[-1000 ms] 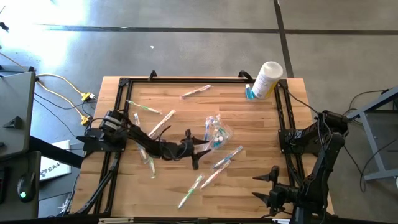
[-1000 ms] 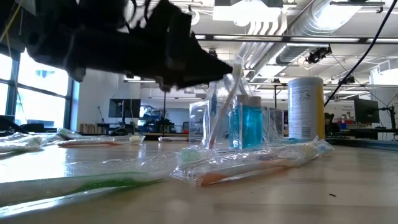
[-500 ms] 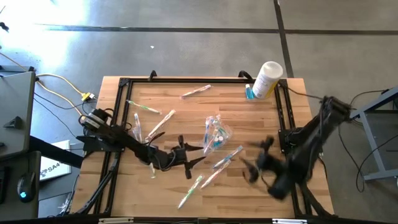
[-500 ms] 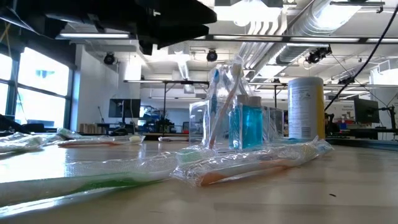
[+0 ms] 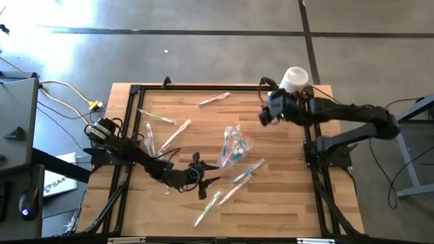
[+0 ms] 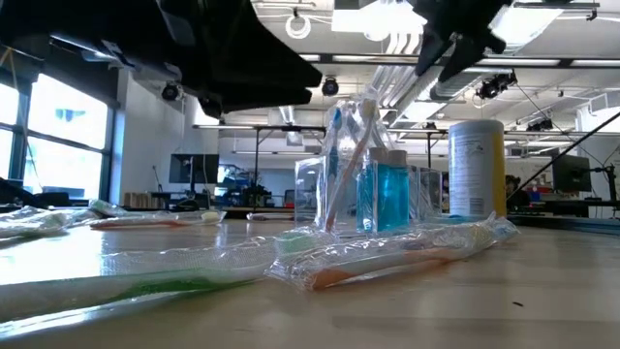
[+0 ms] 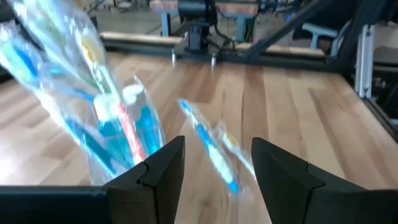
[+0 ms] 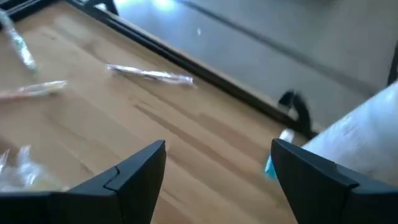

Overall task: Pick & Place toothbrushing station
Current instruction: Put the blue mouthwash into the transparent organizer

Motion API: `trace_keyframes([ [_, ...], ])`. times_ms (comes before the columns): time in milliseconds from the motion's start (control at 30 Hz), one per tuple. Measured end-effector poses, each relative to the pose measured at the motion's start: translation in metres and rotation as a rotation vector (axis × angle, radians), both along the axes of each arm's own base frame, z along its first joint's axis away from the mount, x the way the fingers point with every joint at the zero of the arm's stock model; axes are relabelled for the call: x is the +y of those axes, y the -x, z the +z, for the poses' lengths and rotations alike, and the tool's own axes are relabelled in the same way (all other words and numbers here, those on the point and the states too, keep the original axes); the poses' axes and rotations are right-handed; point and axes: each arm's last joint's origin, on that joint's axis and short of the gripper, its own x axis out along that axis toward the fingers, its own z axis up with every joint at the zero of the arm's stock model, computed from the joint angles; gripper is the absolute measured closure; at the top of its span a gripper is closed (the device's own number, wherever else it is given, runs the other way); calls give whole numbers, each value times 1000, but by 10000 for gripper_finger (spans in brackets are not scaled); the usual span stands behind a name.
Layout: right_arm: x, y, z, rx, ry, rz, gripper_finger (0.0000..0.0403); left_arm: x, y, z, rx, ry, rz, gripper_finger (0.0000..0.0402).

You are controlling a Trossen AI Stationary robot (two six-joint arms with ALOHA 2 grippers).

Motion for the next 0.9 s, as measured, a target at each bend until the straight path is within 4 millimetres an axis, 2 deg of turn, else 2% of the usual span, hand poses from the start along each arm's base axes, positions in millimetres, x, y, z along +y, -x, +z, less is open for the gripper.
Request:
trace_keyframes([
  [67, -15, -4, -7, -22, -77, -65, 119, 0, 0, -2, 15, 14, 4, 220],
  [200, -37, -19, -45, 95, -161, -146, 119, 0, 1, -6, 48, 18, -7, 220],
  [333, -59, -35, -84, 232, -185, -218, 119, 0, 2, -9, 83, 17, -26, 220],
  [533, -89, -50, -124, 326, -220, -262, 119, 1, 3, -13, 117, 33, -16, 220],
  [700, -115, -44, -148, 389, -287, -340, 119, 1, 3, -13, 118, 34, -20, 220],
  [900, -137, -35, -158, 391, -294, -422, 119, 0, 3, -13, 118, 63, -37, 220],
])
